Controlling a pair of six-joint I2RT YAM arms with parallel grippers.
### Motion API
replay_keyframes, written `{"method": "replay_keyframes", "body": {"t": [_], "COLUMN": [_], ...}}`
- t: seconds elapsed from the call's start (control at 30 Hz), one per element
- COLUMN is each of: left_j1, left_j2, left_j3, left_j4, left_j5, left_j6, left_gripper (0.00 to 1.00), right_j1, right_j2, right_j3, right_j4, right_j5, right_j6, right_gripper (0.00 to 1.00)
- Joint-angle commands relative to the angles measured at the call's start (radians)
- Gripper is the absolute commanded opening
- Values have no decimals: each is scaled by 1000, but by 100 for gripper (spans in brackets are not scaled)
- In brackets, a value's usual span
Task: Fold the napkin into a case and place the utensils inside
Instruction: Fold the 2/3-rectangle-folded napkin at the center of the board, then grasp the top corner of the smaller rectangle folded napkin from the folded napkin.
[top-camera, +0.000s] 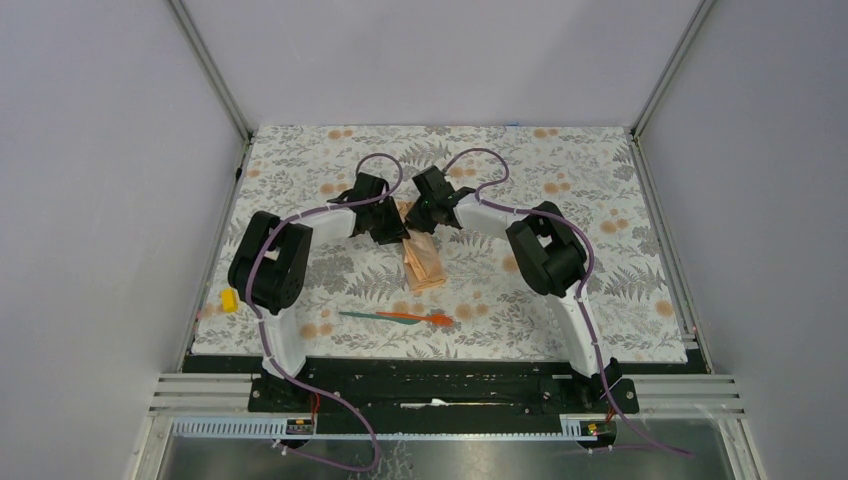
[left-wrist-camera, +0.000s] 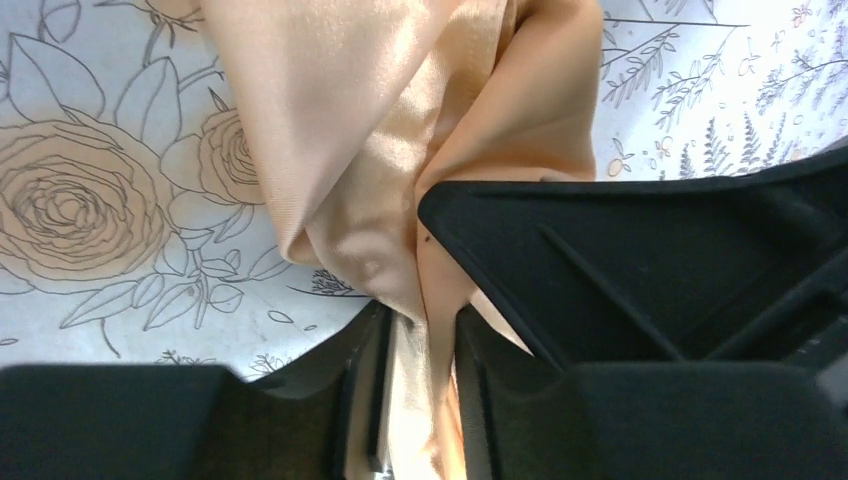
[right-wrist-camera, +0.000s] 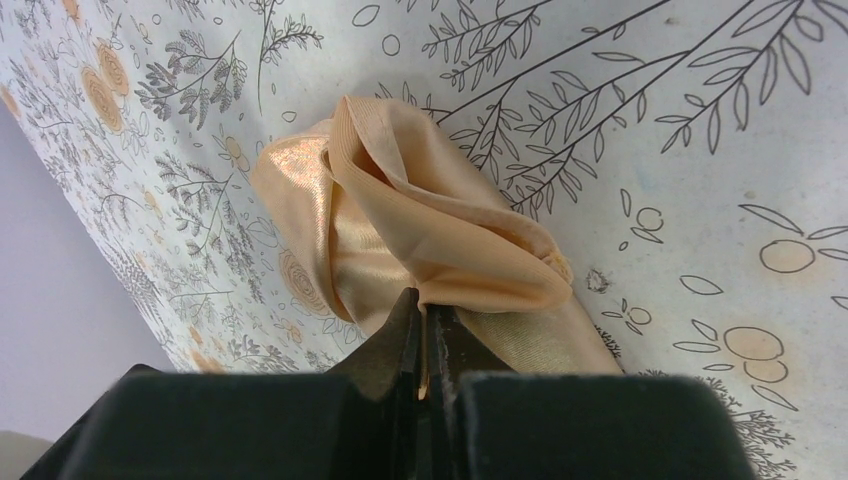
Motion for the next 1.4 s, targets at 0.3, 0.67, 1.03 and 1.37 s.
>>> {"method": "replay_keyframes", "body": {"t": [0.3, 0.67, 1.03, 1.37], "left_j1": [4, 14, 16, 16], "left_j2": [33, -18, -26, -41], "left_j3": [-135, -235, -278, -293], "left_j4": [36, 130, 201, 204], "left_j5": [-87, -49, 7, 11], "left_j6": [4, -23, -40, -37], "left_gripper": [4, 0, 0, 0], "right_j1": [-2, -90, -168, -214], "right_j2": [-66, -210, -179, -78], "right_j3": [31, 19, -99, -157], "right_j4": [-30, -145, 47, 302], "right_j5": [-134, -333, -476, -566], "right_j6": [-355, -611, -593, -404], "right_gripper": [28, 71, 92, 76]}}
